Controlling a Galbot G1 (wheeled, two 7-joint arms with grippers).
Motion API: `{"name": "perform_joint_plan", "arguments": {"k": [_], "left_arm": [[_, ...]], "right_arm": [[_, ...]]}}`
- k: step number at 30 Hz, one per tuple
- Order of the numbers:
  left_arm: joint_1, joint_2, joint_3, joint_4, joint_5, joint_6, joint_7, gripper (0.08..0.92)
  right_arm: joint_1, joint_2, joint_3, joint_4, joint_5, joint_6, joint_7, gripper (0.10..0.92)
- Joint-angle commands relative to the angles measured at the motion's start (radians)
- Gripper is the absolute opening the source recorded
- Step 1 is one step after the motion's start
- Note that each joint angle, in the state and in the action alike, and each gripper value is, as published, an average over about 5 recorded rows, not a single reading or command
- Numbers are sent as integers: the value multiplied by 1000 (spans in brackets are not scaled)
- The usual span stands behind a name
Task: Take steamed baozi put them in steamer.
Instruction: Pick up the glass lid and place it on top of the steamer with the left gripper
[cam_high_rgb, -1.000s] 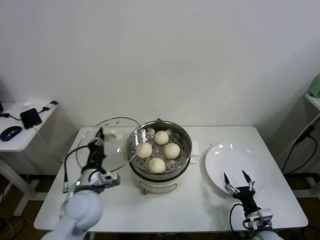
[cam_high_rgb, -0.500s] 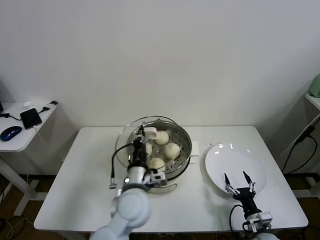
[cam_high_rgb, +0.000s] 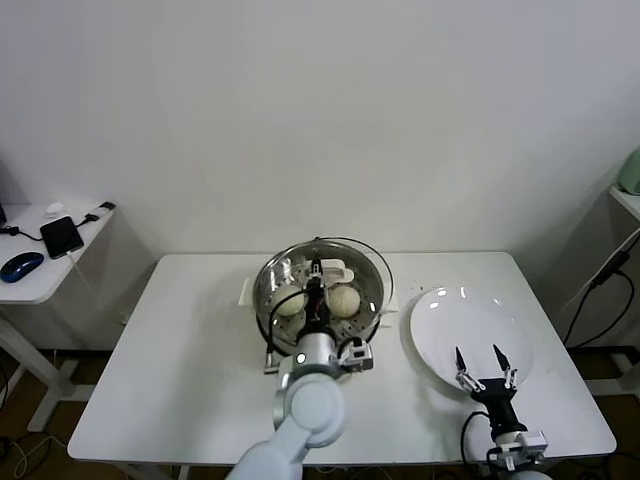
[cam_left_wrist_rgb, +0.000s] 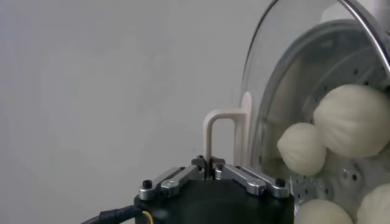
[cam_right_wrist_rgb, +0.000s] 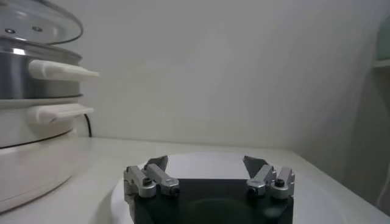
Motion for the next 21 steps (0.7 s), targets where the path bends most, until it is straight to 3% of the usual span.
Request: {"name": "perform_joint_plan", "arguments": {"k": [1, 21], "left_arm": [[-18, -53, 28, 70, 40, 11, -16, 136], [-1, -27, -32, 118, 59, -17, -77, 136]], "right_arm": [[12, 9, 1, -17, -10, 41, 19, 823], [13, 25, 5, -18, -46, 61, 23, 823]]}}
